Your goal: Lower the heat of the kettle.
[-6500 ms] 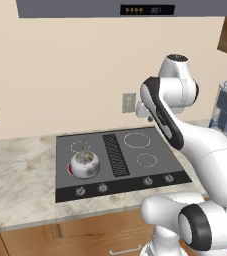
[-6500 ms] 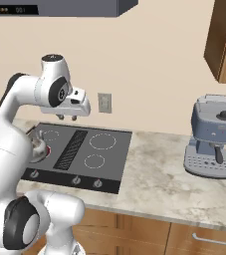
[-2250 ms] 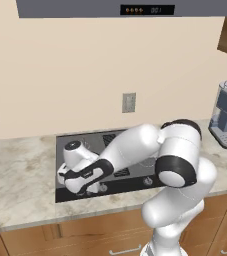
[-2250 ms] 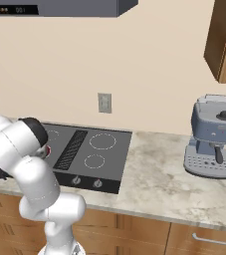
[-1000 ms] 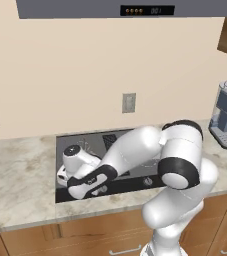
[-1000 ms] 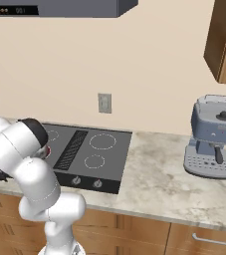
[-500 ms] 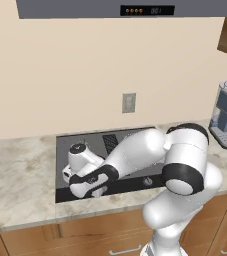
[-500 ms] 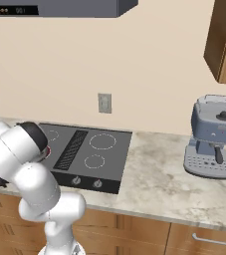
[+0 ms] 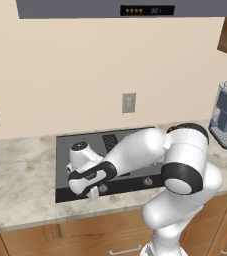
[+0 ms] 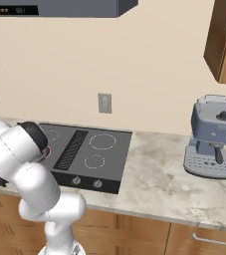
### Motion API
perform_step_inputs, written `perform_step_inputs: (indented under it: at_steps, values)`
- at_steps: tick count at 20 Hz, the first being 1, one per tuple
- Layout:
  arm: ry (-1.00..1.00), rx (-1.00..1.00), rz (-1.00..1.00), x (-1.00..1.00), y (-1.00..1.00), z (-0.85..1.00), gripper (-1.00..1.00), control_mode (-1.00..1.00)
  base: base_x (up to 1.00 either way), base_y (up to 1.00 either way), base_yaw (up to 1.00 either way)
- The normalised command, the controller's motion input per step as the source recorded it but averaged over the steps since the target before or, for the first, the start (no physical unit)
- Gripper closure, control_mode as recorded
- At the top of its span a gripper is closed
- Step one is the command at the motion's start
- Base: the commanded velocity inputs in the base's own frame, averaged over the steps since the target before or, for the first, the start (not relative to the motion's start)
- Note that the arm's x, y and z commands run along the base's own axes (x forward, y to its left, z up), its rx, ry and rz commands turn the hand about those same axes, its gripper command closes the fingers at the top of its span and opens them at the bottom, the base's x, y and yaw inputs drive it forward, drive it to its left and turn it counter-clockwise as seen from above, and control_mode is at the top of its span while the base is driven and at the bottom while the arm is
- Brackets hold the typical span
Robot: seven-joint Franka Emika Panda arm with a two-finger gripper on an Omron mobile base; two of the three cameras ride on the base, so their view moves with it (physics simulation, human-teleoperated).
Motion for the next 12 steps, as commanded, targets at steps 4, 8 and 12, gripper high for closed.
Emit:
perform_step_inputs:
  at_steps: [4, 8, 12]
  values:
    - [0.0, 0.06, -0.36, -0.16, 0.0, -0.06, 1.0, -1.0, 0.0, 0.0, 0.0]
    - [0.0, 0.05, -0.37, -0.16, 0.0, -0.03, 1.0, -1.0, 0.0, 0.0, 0.0]
    - [0.0, 0.04, -0.35, -0.18, 0.0, -0.07, 1.0, -1.0, 0.0, 0.0, 0.0]
